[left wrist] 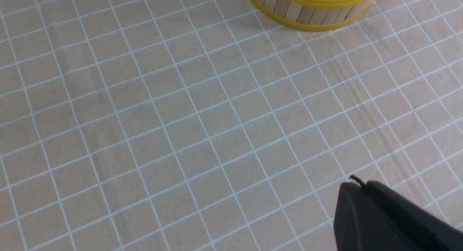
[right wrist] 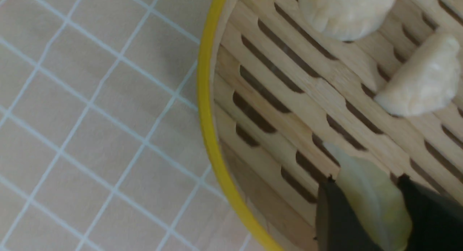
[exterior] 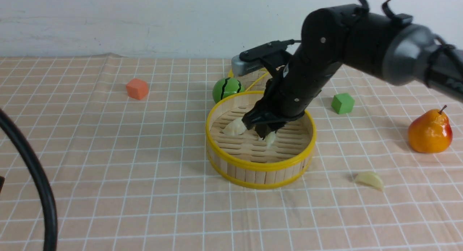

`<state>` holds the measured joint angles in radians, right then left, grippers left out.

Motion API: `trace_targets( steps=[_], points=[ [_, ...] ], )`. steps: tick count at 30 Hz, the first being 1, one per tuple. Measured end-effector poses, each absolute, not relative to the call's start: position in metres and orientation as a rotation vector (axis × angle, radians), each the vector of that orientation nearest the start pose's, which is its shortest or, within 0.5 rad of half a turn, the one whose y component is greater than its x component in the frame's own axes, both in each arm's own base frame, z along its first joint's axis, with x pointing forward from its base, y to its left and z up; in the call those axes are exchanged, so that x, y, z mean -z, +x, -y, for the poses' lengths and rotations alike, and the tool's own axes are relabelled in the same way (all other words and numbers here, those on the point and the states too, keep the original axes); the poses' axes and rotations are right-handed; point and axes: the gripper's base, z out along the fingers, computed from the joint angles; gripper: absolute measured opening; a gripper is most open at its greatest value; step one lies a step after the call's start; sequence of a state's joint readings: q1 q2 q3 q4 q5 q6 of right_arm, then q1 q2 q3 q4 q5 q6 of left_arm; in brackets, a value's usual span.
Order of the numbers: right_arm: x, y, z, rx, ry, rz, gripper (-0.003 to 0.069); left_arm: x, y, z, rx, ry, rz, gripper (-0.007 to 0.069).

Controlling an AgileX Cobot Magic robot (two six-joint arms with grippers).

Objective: Put the dumplings into the steamer on the table with the brown tablecloth.
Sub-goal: 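Place the dumpling in the bamboo steamer basket with the right gripper, then reach for and grasp a dumpling lying on the table beside the steamer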

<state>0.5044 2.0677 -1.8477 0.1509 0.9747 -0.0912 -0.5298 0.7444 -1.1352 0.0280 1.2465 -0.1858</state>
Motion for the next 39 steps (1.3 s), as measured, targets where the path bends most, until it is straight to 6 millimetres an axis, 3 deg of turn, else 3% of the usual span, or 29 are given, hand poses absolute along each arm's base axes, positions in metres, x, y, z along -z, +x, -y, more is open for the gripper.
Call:
trace_targets(
  steps=[2,3,7,10,12,15,18,23,26,27,28,29,31,32,34,36,38,39],
  points=[
    [-0.25,0.406,-0.237,-0.321,-0.717,-2.622,0.0213,-0.414,0.084,0.047,0.317,0.401,-2.327,-0.0014],
    [-0.234,0.415,-0.242,-0.315,-0.725,-2.653,0.0213,-0.414,0.084,0.047,0.317,0.401,-2.327,-0.0014],
    [-0.216,0.426,-0.248,-0.311,-0.717,-2.689,0.0215,-0.414,0.084,0.047,0.323,0.388,-2.33,-0.0014],
    [-0.207,0.43,-0.251,-0.31,-0.71,-2.711,0.0275,-0.414,0.084,0.047,0.325,0.382,-2.331,-0.0014],
    [-0.208,0.43,-0.251,-0.31,-0.711,-2.715,0.0356,-0.414,0.084,0.047,0.326,0.38,-2.331,-0.0014],
    [-0.223,0.428,-0.249,-0.288,-0.742,-2.741,0.0499,-0.414,0.084,0.047,0.326,0.38,-2.331,-0.0014],
    [-0.246,0.424,-0.245,-0.249,-0.762,-2.728,0.0559,-0.414,0.084,0.047,0.326,0.38,-2.331,-0.0014],
    [-0.315,0.403,-0.22,-0.112,-0.804,-2.583,0.0577,-0.414,0.084,0.047,0.326,0.38,-2.331,-0.0013],
    [-0.333,0.39,-0.189,-0.043,-0.802,-2.573,0.0564,-0.414,0.084,0.047,0.326,0.38,-2.331,-0.0013],
    [-0.333,0.386,-0.172,-0.023,-0.792,-2.596,0.0557,-0.414,0.084,0.047,0.326,0.38,-2.331,-0.0013],
    [-0.333,0.385,-0.169,-0.019,-0.795,-2.6,0.0556,-0.414,0.084,0.047,0.326,0.38,-2.331,-0.0013],
    [-0.324,0.381,-0.146,0.005,-0.777,-2.66,0.0546,-0.414,0.084,0.047,0.326,0.38,-2.331,-0.0012],
    [-0.301,0.378,-0.119,0.023,-0.761,-2.761,0.0536,-0.414,0.084,0.047,0.326,0.381,-2.331,-0.001],
    [-0.299,0.378,-0.116,0.023,-0.76,-2.771,0.0535,-0.414,0.084,0.047,0.326,0.381,-2.331,-0.001],
    [-0.262,0.377,-0.089,0.019,-0.751,-2.877,0.0528,-0.414,0.084,0.047,0.326,0.381,-2.331,-0.0006],
    [-0.248,0.376,-0.08,0.009,-0.742,-2.903,0.0526,-0.414,0.084,0.047,0.326,0.381,-2.331,-0.0005],
    [-0.219,0.382,-0.067,0.017,-0.768,-2.909,0.0526,-0.414,0.084,0.047,0.326,0.381,-2.331,-0.0003],
    [-0.218,0.382,-0.067,0.01,-0.769,-2.91,0.0526,-0.414,0.084,0.047,0.326,0.381,-2.331,-0.0003]
  ],
)
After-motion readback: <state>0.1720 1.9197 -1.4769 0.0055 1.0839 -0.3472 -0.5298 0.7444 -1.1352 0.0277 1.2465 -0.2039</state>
